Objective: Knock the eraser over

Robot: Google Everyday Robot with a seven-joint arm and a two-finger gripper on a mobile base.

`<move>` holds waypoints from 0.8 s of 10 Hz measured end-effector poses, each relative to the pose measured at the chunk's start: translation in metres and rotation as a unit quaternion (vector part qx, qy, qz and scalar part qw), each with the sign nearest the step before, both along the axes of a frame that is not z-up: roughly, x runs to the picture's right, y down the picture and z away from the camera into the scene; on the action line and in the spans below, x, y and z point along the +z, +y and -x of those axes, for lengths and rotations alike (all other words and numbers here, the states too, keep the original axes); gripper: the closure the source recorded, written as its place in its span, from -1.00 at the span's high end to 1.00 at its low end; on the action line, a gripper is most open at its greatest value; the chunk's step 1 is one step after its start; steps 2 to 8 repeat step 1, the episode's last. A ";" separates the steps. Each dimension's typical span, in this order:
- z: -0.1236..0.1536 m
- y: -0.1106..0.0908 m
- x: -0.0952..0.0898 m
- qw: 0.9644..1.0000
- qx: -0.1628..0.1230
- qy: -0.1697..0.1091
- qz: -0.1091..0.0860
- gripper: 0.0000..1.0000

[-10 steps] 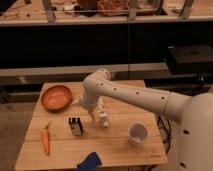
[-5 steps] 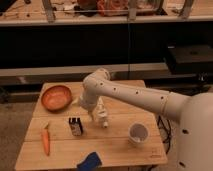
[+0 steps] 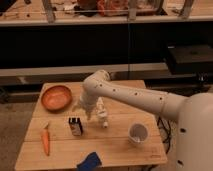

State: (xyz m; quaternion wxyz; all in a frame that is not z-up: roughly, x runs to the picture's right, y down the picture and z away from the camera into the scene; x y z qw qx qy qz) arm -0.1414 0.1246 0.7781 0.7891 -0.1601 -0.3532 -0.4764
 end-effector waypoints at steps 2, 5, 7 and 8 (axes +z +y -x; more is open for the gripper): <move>0.004 0.000 0.003 1.000 -0.003 -0.011 -0.007 -0.40; 0.004 0.000 0.003 1.000 -0.003 -0.011 -0.007 -0.40; 0.004 0.000 0.003 1.000 -0.003 -0.011 -0.007 -0.40; 0.004 0.000 0.003 1.000 -0.003 -0.011 -0.007 -0.40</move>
